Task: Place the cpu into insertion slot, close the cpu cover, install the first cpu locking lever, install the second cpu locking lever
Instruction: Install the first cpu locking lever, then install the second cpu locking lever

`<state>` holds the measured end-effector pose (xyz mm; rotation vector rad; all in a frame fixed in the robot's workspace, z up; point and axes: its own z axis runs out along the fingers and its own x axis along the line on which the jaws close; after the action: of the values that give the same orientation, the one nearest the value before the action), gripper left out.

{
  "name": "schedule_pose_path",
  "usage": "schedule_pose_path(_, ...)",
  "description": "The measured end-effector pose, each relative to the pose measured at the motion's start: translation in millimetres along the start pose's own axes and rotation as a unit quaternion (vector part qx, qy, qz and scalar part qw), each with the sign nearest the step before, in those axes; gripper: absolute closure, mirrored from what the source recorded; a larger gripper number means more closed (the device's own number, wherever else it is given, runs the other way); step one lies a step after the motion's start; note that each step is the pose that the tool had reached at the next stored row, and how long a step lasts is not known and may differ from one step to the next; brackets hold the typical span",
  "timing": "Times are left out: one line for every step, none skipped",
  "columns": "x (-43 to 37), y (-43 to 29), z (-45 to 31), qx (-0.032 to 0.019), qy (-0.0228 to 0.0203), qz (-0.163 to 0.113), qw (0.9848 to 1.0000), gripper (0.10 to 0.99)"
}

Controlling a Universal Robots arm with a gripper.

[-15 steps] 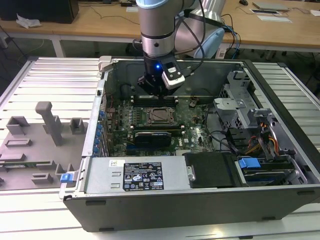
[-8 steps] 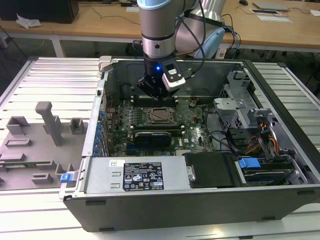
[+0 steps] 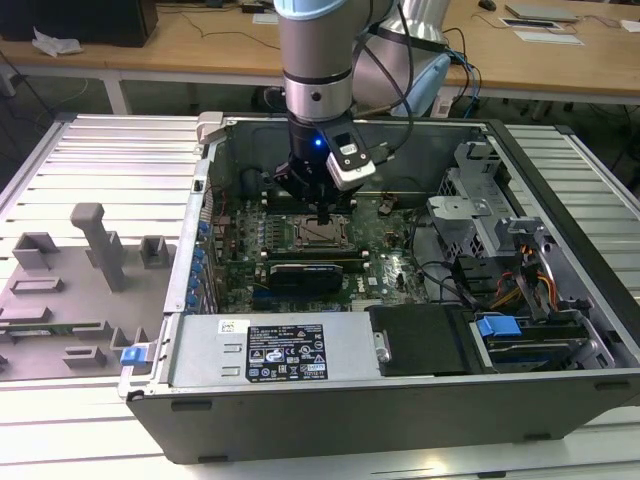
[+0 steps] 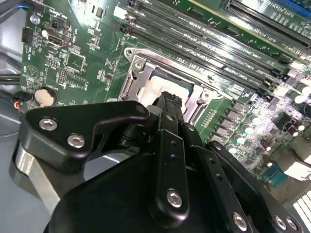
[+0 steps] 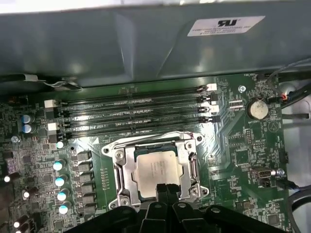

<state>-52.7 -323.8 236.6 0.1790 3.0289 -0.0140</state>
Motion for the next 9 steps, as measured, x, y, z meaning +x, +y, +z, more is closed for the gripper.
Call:
schedule_pose_path(-0.3,0.0,-2.4,0.0000,0.0000,0.000,1.0000,0.980)
schedule_pose_path(-0.5,0.0,-4.5,0.0000,0.0000,0.000,1.0000,0.980)
schedule_pose_path(-0.7,0.0,-7.0,0.0000,0.0000,0.000,1.0000,0.980)
schedule_pose_path(-0.9,0.0,-8.1,0.0000,0.0000,0.000,1.0000,0.980)
schedule_pose_path(-0.9,0.0,-8.2,-0.0001,0.0000,0.000,1.0000,0.980)
schedule_pose_path(-0.9,0.0,-8.2,-0.0001,0.0000,0.000,1.0000,0.980)
schedule_pose_path(-0.9,0.0,-8.3,0.0000,0.0000,0.000,1.0000,0.980)
schedule_pose_path(-0.9,0.0,-8.4,0.0000,0.0000,0.000,1.0000,0.980)
schedule_pose_path(-0.9,0.0,-8.4,0.0000,0.0000,0.000,1.0000,0.980)
